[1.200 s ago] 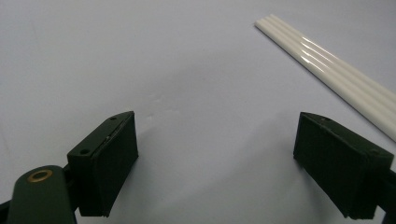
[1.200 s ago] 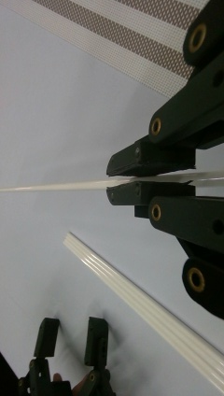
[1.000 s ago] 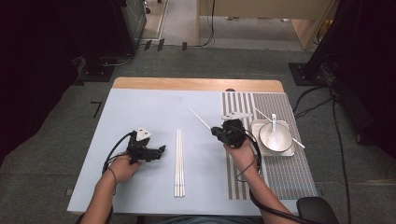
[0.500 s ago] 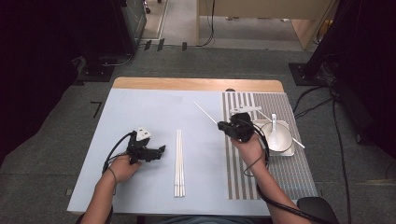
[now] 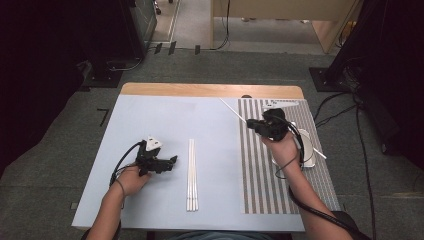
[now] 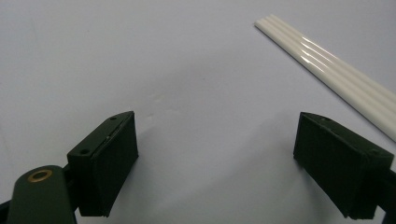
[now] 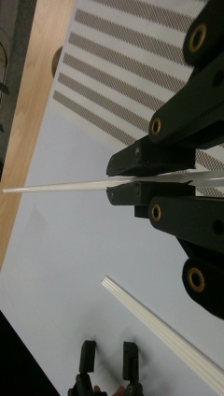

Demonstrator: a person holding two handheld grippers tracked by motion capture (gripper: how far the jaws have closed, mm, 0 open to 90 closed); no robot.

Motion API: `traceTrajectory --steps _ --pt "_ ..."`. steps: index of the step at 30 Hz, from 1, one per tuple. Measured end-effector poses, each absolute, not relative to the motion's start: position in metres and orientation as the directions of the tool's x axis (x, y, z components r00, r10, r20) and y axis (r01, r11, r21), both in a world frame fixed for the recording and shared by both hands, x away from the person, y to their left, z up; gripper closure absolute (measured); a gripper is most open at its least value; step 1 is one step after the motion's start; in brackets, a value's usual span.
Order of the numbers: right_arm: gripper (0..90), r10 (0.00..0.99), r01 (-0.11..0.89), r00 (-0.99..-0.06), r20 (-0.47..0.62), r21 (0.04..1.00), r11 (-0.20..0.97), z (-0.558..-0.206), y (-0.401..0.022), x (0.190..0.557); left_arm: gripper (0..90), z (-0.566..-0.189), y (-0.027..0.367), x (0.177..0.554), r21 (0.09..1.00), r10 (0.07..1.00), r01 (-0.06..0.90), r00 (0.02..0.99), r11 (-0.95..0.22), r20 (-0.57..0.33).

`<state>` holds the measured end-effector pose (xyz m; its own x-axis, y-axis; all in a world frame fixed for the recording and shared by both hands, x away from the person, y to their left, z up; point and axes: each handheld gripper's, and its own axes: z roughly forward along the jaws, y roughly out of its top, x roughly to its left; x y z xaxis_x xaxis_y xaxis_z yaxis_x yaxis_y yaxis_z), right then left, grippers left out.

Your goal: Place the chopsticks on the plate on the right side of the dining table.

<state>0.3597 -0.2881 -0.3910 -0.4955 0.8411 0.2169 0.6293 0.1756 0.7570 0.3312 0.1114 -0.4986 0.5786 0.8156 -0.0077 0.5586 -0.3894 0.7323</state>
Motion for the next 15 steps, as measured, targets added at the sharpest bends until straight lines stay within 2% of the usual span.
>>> traceTrajectory --steps 15 --pt "85.0 0.858 0.63 -0.464 0.223 0.763 0.143 -0.376 -0.335 0.361 13.5 -0.499 0.111 0.331 0.732 0.816 0.558 0.579 -0.39 -0.007"
